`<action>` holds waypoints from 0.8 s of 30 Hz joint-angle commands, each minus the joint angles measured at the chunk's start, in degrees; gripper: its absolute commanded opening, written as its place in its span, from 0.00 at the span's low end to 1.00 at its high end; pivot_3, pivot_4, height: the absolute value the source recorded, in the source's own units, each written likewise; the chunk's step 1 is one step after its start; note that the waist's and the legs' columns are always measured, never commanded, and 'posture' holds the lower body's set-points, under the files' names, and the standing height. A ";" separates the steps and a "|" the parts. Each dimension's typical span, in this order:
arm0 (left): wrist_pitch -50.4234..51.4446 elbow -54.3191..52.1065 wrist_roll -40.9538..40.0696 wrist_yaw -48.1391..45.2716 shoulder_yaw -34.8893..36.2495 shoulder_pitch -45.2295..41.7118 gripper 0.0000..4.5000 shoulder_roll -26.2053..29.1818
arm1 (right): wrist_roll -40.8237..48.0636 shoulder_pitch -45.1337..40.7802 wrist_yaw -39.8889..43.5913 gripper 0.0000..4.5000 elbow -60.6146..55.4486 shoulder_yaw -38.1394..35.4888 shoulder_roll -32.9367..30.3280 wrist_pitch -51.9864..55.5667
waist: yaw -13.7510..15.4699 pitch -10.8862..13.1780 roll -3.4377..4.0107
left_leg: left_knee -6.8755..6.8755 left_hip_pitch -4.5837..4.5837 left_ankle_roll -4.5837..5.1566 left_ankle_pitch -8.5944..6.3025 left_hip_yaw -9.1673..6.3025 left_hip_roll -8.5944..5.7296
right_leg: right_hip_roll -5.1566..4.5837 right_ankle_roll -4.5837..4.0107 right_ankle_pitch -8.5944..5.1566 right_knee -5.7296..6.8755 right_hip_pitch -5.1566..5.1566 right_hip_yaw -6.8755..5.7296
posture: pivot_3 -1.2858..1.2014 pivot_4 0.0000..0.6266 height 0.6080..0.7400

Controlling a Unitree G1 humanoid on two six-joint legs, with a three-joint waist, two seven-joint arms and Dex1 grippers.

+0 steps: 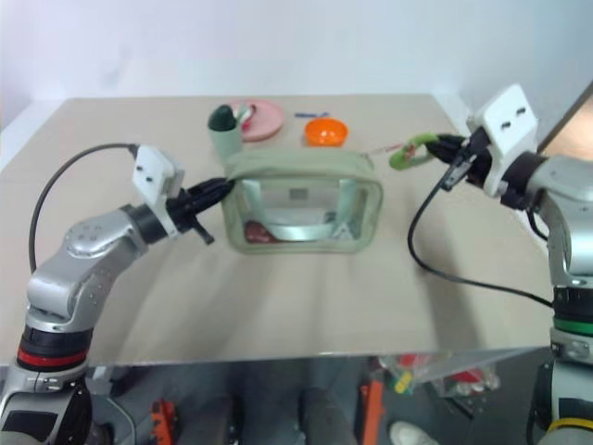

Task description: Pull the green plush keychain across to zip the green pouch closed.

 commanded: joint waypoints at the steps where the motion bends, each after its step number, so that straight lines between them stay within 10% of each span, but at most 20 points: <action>1: -1.88 -0.25 0.93 1.36 2.53 -0.47 0.00 0.07 | -2.60 7.17 -2.66 0.01 -7.40 1.63 1.19 2.52 | -0.01 0.00 0.01 | 0.01 0.00 0.00 0.00 -0.03 0.00 | 0.01 0.02 -0.02 0.00 0.01 -0.02 | 0.52 0.24 1.00; 19: -0.27 -1.21 -0.27 0.32 2.30 0.01 0.00 -1.06 | -12.29 13.49 -7.13 0.01 -0.13 8.28 10.47 -12.68 | -0.18 0.01 0.02 | 0.13 0.09 -0.03 0.04 0.15 -0.02 | 0.03 0.05 0.16 0.05 0.02 0.18 | 0.52 0.24 1.00; 24: 1.99 -0.75 -3.51 -1.66 4.29 -0.15 0.41 0.10 | 0.66 13.29 -1.96 0.27 -3.06 -2.29 11.12 -9.20 | -0.11 0.01 0.02 | 0.16 0.07 -0.03 0.05 0.13 -0.03 | 0.02 0.06 0.16 0.05 0.06 0.17 | 0.52 0.24 1.00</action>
